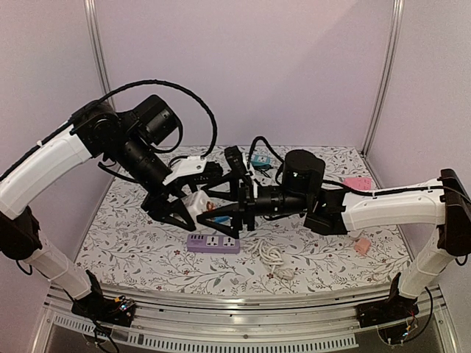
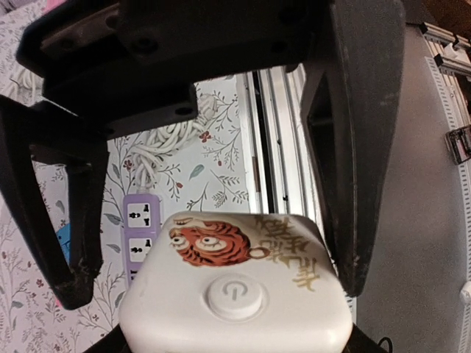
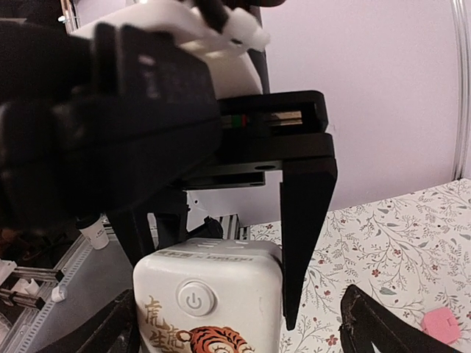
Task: Insert the plug
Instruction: Pick up the plug from the center of the board.
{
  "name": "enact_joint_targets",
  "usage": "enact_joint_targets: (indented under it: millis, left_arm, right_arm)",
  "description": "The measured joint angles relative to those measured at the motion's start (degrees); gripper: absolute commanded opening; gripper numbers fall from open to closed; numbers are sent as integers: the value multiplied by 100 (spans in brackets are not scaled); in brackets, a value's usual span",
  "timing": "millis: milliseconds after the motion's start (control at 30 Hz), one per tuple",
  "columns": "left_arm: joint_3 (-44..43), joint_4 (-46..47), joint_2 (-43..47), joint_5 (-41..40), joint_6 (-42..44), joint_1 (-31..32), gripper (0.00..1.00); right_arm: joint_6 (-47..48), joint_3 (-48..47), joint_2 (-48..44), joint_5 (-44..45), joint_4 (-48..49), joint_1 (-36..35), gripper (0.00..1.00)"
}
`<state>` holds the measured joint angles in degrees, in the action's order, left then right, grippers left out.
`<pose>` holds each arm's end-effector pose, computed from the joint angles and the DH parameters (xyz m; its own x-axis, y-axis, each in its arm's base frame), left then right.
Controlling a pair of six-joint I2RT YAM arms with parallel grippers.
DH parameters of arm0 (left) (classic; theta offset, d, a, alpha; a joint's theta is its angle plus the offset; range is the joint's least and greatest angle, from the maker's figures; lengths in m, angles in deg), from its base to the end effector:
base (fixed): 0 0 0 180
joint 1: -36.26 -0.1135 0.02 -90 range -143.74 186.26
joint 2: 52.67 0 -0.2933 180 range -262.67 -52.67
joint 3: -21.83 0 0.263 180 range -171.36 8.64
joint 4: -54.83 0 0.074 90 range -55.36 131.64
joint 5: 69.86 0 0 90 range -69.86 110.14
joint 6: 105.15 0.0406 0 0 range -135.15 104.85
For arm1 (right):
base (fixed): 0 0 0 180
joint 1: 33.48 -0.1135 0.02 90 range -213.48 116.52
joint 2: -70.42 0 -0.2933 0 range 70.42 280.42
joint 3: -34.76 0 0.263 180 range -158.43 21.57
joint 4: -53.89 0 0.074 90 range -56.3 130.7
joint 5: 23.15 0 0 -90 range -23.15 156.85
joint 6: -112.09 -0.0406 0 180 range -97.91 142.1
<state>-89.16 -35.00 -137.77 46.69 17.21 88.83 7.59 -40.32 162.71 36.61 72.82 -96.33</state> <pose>0.1558 -0.2334 0.4215 -0.0171 0.8101 -0.5860 0.9931 -0.0543 -0.1040 0.1607 0.3581 0.3320 -0.2367 0.0124 -0.9715 -0.9701 -0.0587 0.2356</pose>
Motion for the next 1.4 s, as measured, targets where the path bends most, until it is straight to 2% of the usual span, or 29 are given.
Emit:
enact_joint_targets:
  millis: [100, 200, 433, 500, 600, 667, 733, 800, 833, 933, 1033, 1100, 1400]
  left_arm:
    - [-48, 0, -2, -15, -9, 0, 0]
    - [-74, 4, -2, -20, -28, 0, 0]
    - [-76, 39, -2, -153, -173, -15, 0]
    - [-90, 11, -2, -245, -278, -57, 0]
    - [-101, -35, -4, -221, -317, -63, 0]
    - [-101, -37, -4, -212, -334, -63, 0]
    - [-101, -42, -4, -203, -348, -63, 0]
    - [-101, -44, -4, -197, -350, -66, 0]
    - [-101, -44, -7, -190, -350, -70, 5]
    - [-85, -26, -7, -166, -348, -105, 57]
    - [-9, 68, -4, -81, -328, -214, 96]
    - [92, 258, 4, -68, -323, -295, 99]
    - [1119, 1134, 90, -535, -317, -868, 100]
  right_arm:
    - [20, -46, 94, -2, 17, 2, 98]
    - [37, -44, 111, 13, 28, 0, 90]
    - [101, -28, 98, 72, 96, -44, 56]
    - [149, -26, 98, 114, 92, -39, 43]
    - [149, -28, 98, 85, 79, -44, 11]
    - [131, -31, 98, 74, 59, -46, 9]
    - [125, -33, 98, 70, 48, -46, 0]
    - [122, -35, 98, 66, 44, -46, 0]
    - [122, -35, 96, 63, 42, -46, 0]
    - [107, -35, 90, 76, 35, -46, 0]
    - [55, -28, 55, 190, -39, -39, 0]
    - [-35, 7, 9, 437, -199, -28, 0]
    - [-636, 350, -122, 2109, -1440, 68, 0]
